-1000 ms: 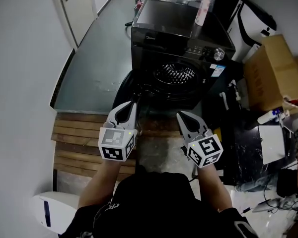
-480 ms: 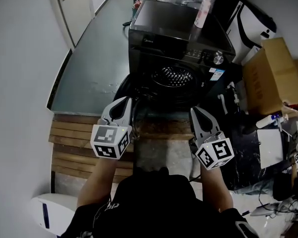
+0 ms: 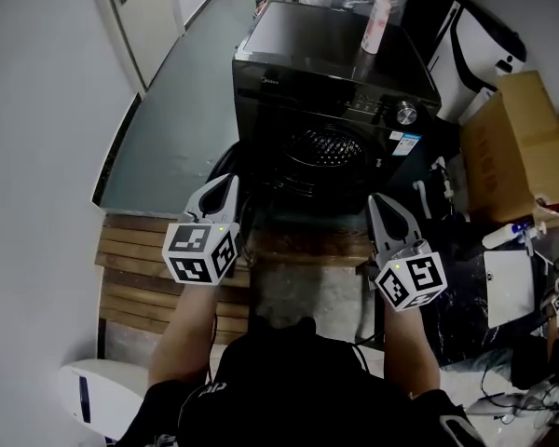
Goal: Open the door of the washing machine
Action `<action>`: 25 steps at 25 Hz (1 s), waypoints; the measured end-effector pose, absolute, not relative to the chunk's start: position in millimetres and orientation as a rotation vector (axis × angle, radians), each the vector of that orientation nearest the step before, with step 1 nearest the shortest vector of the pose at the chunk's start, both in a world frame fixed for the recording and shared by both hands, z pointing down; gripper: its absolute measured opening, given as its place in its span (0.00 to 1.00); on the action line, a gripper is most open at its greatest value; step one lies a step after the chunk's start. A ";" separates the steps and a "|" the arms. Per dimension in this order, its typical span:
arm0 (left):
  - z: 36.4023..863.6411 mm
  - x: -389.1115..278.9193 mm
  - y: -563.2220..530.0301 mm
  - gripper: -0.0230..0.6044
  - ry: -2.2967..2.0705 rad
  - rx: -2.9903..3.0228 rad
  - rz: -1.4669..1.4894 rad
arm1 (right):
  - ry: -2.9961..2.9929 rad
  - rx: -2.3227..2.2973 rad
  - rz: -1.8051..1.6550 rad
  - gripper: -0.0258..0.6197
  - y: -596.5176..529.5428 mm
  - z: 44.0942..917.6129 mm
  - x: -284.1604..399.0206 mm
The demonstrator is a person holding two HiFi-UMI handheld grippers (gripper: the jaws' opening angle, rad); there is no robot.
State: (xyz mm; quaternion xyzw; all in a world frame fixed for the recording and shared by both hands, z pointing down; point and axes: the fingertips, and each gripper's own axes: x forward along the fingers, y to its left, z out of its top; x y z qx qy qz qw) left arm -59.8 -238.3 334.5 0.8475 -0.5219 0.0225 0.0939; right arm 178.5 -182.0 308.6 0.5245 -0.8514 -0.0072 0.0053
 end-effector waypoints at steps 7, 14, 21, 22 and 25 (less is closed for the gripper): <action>338.5 -36.5 -250.3 0.05 -1.526 2.570 0.137 | -2.665 1.652 -0.018 0.03 -195.4 310.5 192.1; 346.9 -34.0 -259.3 0.05 -1.548 2.539 0.094 | -2.642 1.723 -0.035 0.03 -212.3 309.7 214.2; 353.3 -34.9 -261.0 0.05 -1.566 2.556 0.111 | -2.624 1.720 -0.047 0.03 -226.3 319.6 216.8; 353.8 -36.8 -261.2 0.05 -1.573 2.552 0.114 | -2.623 1.712 -0.048 0.03 -226.4 320.7 216.0; 356.2 -42.6 -260.7 0.05 -1.584 2.532 0.108 | -2.620 1.694 -0.040 0.03 -225.1 324.8 214.1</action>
